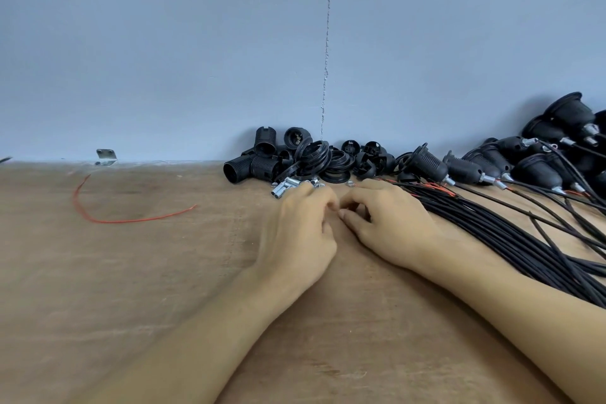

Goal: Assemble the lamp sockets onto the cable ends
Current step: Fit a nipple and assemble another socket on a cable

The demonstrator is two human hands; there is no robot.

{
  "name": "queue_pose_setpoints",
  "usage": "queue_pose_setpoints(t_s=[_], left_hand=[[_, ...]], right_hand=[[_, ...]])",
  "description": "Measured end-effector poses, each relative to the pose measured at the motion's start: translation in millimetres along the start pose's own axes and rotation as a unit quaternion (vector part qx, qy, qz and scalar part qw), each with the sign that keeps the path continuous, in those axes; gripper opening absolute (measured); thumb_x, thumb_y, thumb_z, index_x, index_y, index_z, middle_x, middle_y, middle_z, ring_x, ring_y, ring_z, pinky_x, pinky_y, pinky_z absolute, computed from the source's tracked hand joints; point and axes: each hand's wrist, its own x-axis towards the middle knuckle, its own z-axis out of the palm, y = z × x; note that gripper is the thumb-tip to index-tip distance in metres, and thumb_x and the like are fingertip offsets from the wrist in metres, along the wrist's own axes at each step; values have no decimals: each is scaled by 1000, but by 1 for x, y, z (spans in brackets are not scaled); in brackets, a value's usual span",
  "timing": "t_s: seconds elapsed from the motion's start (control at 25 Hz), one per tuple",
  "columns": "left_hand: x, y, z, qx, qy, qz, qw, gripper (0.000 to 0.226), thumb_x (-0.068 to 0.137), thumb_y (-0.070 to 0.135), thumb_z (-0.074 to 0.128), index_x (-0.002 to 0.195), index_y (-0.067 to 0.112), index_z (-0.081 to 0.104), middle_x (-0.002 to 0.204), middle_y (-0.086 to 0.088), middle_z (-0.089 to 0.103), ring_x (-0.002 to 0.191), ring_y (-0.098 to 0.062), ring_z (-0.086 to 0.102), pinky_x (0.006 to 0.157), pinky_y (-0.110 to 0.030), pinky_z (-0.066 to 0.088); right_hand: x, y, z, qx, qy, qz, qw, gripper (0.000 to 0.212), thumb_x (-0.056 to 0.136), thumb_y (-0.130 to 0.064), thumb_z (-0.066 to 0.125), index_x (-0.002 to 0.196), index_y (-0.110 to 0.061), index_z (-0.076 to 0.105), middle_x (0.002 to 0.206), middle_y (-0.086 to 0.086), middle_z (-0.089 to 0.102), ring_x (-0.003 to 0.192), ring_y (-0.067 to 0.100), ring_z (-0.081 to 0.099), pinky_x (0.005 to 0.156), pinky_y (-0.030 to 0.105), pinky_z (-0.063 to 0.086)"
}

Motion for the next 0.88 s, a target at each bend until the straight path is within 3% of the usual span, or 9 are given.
queue_pose_setpoints(t_s=[0.08,0.28,0.56,0.88], left_hand=[[5,-11,-7,38,29,-61,997,22,84,16,68,97,31,59,97,11,53,93,-18,58,71,-37,48],[17,-29,-14,36,31,-185,982,33,86,22,68,116,24,56,109,2,58,103,-24,60,83,-43,51],[26,-40,-11,54,14,-174,983,20,93,24,67,113,20,69,113,-2,63,107,-27,63,90,-45,53],[26,-43,-12,35,36,-177,983,7,90,27,72,97,27,74,100,3,74,97,-22,69,80,-41,57]], right_hand=[[3,-2,4,4,7,8,1000,11,91,-38,62,100,-33,67,92,-17,54,92,11,56,72,27,39],[16,-15,12,33,-7,14,999,29,92,-39,61,121,-36,62,101,-15,59,95,12,58,80,31,48],[23,-28,18,36,-38,-38,998,32,96,-41,58,127,-39,62,110,-10,55,101,16,58,80,34,49],[36,-38,29,26,-22,-16,999,20,96,-40,57,112,-38,69,105,-10,58,100,17,59,76,33,46]])
